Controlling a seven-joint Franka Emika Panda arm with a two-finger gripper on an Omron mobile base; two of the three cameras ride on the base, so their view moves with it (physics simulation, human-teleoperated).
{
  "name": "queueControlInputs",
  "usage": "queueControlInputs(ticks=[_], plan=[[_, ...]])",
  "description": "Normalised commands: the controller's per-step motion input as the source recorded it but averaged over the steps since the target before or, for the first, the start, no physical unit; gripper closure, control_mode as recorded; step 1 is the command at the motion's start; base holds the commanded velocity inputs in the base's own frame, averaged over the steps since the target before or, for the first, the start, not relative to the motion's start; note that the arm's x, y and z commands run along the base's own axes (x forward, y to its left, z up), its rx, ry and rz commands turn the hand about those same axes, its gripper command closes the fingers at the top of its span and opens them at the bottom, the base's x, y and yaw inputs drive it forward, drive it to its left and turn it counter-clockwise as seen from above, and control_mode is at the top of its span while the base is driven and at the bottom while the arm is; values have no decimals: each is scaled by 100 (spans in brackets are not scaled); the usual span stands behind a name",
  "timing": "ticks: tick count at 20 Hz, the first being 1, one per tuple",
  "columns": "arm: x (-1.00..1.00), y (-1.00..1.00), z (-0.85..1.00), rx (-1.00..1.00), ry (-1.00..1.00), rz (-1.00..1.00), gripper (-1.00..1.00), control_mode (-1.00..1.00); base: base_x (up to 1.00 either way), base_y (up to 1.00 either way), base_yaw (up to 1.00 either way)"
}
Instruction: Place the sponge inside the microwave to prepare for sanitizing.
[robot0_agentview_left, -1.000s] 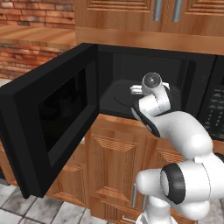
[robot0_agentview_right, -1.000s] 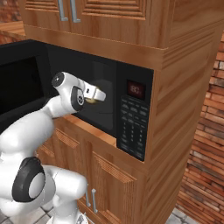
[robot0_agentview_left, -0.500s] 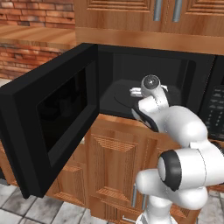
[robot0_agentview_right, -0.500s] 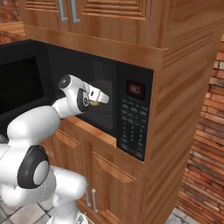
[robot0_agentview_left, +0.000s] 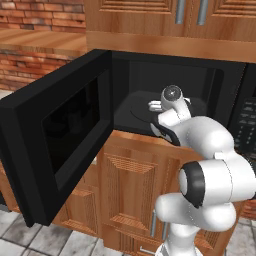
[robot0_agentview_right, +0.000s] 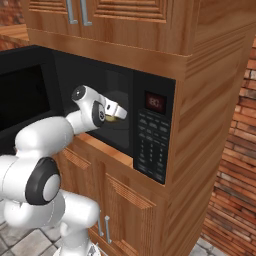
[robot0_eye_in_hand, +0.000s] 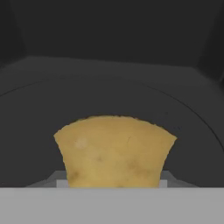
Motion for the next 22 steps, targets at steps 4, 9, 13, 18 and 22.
queueControlInputs(ticks=[4,9,13,18,22], plan=[[10,0,-1,0,0,0,-100,-100,0,0,0],[1,0,0,0,0,0,-100,-100,0,0,0],[0,0,0,0,0,0,-100,-100,0,0,0],[0,2,1,0,0,0,-100,-100,0,0,0],[-28,24,25,0,-1,0,-100,-100,0,0,0]])
